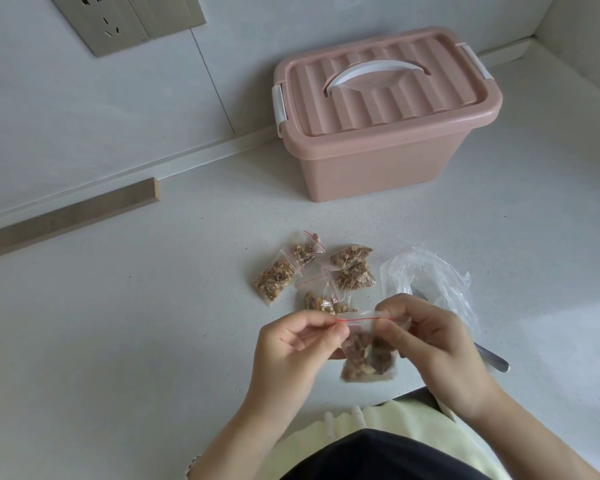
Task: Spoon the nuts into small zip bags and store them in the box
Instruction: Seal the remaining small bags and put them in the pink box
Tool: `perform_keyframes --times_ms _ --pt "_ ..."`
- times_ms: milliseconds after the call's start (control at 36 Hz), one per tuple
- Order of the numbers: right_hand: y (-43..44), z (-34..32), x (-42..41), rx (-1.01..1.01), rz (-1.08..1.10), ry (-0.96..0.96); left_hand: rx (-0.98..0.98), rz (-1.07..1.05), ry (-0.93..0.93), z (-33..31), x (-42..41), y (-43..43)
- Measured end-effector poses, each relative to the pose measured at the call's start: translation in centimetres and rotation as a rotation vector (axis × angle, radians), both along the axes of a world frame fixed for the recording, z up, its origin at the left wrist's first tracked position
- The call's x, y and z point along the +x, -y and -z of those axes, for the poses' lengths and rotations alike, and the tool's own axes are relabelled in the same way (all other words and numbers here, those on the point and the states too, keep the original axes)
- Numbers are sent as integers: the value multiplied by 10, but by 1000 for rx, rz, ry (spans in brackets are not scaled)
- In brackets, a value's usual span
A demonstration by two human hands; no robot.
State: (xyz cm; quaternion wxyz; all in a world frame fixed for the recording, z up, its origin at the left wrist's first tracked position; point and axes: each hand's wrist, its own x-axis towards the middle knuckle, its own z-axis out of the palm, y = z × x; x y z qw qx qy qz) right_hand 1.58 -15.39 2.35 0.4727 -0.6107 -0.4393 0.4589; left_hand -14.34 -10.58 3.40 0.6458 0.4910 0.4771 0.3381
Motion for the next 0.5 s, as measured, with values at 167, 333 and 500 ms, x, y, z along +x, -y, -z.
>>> perform_keyframes --times_ms 167,333,500 --pt "0 2 -3 -16 -6 -13 150 -2 -80 3 -2 2" --pt "1 4 -4 -2 -6 9 213 55 -152 4 -1 2" --pt "0 2 2 -7 -42 76 289 148 -205 5 -6 -3"
